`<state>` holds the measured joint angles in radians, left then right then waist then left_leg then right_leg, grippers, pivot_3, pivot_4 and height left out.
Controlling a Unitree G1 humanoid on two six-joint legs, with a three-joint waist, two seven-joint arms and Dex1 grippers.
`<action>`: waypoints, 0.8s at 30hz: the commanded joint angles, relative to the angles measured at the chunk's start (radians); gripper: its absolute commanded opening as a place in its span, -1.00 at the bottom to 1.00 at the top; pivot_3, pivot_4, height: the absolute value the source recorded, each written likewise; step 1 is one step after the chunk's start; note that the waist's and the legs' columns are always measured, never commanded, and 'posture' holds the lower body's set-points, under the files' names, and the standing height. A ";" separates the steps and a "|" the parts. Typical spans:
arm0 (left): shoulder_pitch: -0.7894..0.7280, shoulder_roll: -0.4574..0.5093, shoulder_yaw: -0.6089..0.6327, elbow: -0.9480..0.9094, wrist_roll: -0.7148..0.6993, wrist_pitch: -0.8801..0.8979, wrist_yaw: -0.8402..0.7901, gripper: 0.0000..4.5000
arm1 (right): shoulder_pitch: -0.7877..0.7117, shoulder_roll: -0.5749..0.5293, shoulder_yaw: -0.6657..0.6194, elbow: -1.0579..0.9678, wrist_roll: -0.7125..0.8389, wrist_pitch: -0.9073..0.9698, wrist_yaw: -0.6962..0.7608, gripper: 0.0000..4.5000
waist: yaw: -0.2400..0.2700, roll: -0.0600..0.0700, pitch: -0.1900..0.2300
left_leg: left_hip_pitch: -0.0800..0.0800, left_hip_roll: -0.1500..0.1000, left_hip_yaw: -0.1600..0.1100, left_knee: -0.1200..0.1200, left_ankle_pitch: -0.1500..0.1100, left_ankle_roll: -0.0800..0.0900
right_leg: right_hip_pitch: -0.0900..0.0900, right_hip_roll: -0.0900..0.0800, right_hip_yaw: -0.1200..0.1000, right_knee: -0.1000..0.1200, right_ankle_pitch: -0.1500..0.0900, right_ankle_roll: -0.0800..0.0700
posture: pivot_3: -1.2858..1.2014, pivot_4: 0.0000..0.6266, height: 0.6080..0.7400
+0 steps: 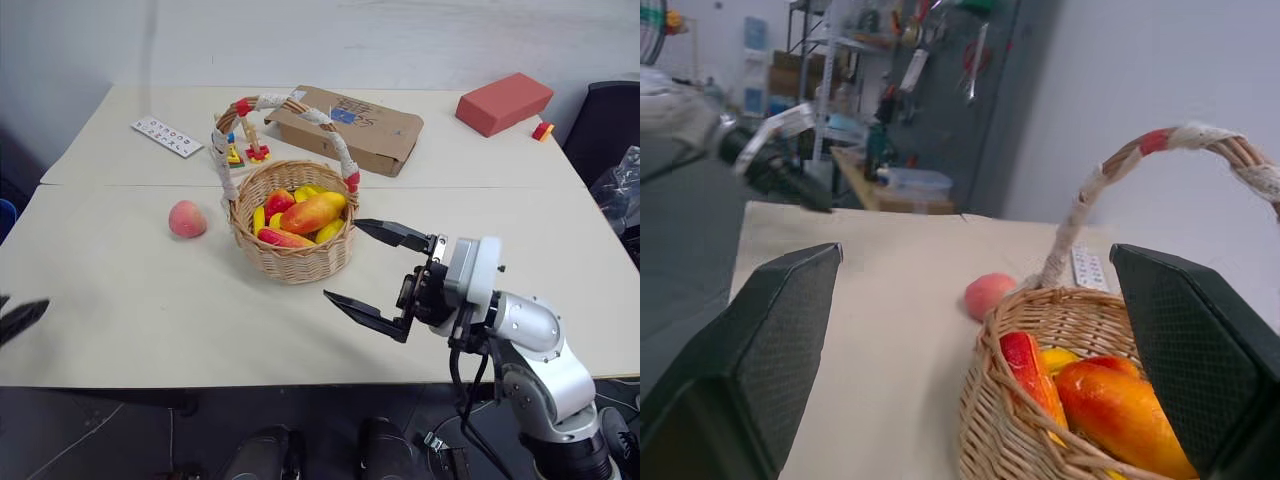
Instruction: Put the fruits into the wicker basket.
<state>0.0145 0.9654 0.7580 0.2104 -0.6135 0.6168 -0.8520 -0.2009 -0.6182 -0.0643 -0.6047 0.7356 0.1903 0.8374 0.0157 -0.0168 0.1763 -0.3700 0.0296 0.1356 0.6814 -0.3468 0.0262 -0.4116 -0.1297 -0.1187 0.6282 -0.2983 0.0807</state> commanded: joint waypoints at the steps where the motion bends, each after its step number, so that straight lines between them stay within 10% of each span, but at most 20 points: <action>1: -0.280 0.049 -0.235 0.069 0.057 0.027 -0.015 0.99 | -0.053 -0.011 -0.038 -0.005 0.017 0.018 -0.009 1.00 | 0.008 0.001 0.000 | 0.000 0.000 -0.001 0.000 0.001 0.000 | 0.000 0.000 -0.001 0.000 0.000 0.000 | 0.03 -0.52 1.00; 7: -0.831 -0.109 -0.600 0.465 0.286 -0.091 -0.050 0.99 | -0.077 -0.034 -0.013 0.021 -0.010 0.055 0.032 1.00 | 0.003 0.002 0.000 | -0.002 -0.002 0.007 0.000 0.006 0.009 | -0.001 0.011 -0.008 0.006 0.002 0.003 | 0.03 -0.52 1.00; 15: -1.056 -0.207 -0.762 0.866 0.509 -0.313 -0.010 0.99 | -0.062 -0.033 -0.025 -0.002 -0.028 0.082 0.009 1.00 | -0.035 -0.001 0.001 | -0.003 0.001 0.014 0.000 0.003 0.010 | -0.004 0.016 -0.008 0.000 0.003 0.005 | 0.03 -0.52 1.00; 24: -1.009 -0.182 -0.737 0.920 0.530 -0.362 -0.083 -0.09 | 0.012 -0.037 -0.066 -0.027 -0.022 0.068 0.017 1.00 | -0.026 -0.001 0.001 | 0.000 0.001 0.013 0.003 0.005 0.012 | -0.001 0.013 -0.005 0.001 0.005 0.008 | 0.03 -0.52 1.00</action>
<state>-1.0435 0.7659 0.0283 1.1075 -0.1118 0.2474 -0.9022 -0.1948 -0.6479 -0.0926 -0.5938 0.7029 0.2814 0.8446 -0.0101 -0.0180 0.1775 -0.3697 0.0307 0.1490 0.6841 -0.3423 0.0383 -0.4122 -0.1167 -0.1236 0.6292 -0.2932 0.0888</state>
